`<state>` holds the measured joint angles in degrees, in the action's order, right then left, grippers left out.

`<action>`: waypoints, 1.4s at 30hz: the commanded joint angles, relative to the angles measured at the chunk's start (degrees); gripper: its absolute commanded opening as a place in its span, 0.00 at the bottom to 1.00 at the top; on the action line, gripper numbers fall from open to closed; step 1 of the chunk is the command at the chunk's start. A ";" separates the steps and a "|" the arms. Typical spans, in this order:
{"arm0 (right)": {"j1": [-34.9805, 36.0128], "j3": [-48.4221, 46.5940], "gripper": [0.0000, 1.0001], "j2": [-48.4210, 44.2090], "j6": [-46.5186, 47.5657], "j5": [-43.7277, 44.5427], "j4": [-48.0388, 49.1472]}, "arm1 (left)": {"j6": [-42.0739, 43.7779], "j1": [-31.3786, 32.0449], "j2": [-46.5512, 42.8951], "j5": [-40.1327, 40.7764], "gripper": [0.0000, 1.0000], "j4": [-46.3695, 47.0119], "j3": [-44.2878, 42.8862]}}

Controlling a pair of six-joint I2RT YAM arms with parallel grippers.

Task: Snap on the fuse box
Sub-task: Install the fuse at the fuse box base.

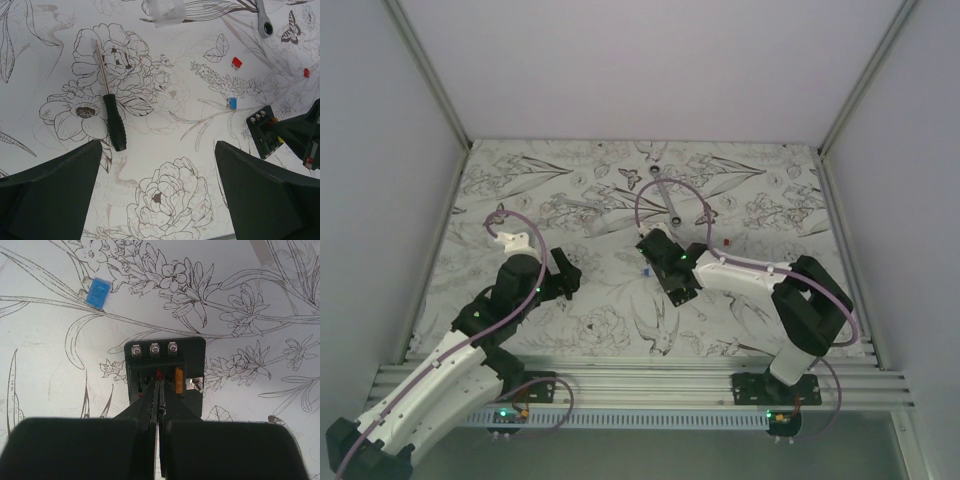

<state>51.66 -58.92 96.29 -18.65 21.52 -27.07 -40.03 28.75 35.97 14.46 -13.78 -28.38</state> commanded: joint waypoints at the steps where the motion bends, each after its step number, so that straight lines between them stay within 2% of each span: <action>1: -2.63 0.18 0.00 4.04 -0.58 -5.18 -4.08 | -0.14 -0.54 -0.70 -0.48 1.00 -0.89 0.17; 10: -4.32 1.20 0.00 11.31 -1.87 -9.76 -7.09 | -0.22 -0.54 -0.85 -0.48 1.00 -0.81 0.26; 17: -2.00 -0.43 0.02 3.87 -1.82 -8.23 -8.44 | -0.36 -0.53 -0.85 -0.57 1.00 -0.82 0.19; 21: -1.56 -3.50 0.20 -0.09 -1.38 -7.14 -9.23 | -0.31 -0.54 -1.19 -0.61 1.00 -0.85 0.25; 23: -1.56 -4.80 0.32 -1.41 -1.00 -6.65 -9.26 | -0.31 -0.54 -1.40 -0.58 1.00 -0.85 0.30; 26: -1.56 -5.87 0.44 -2.82 0.25 -6.03 -8.85 | -0.37 -0.54 -1.43 -0.57 1.00 -0.86 0.34; 29: -2.27 -6.46 0.50 -3.85 1.84 -5.00 -8.63 | -0.32 -0.50 -1.30 -0.57 1.00 -0.73 0.34; 31: -4.27 -6.28 0.56 -4.81 2.89 -3.68 -8.50 | -0.32 -0.54 -1.30 -0.49 1.00 -0.81 0.34; 35: -13.22 -4.63 0.65 -6.98 5.95 -6.04 -5.18 | -0.31 -0.54 -0.92 -0.57 1.00 -0.81 0.26; 42: -29.09 -4.06 0.66 -5.99 10.60 -13.52 5.09 | -0.24 -0.54 -0.27 -0.54 1.00 -0.78 0.17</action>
<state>27.64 -63.13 89.62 -11.73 12.71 -28.86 -40.03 28.75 35.35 14.44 -13.76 -28.38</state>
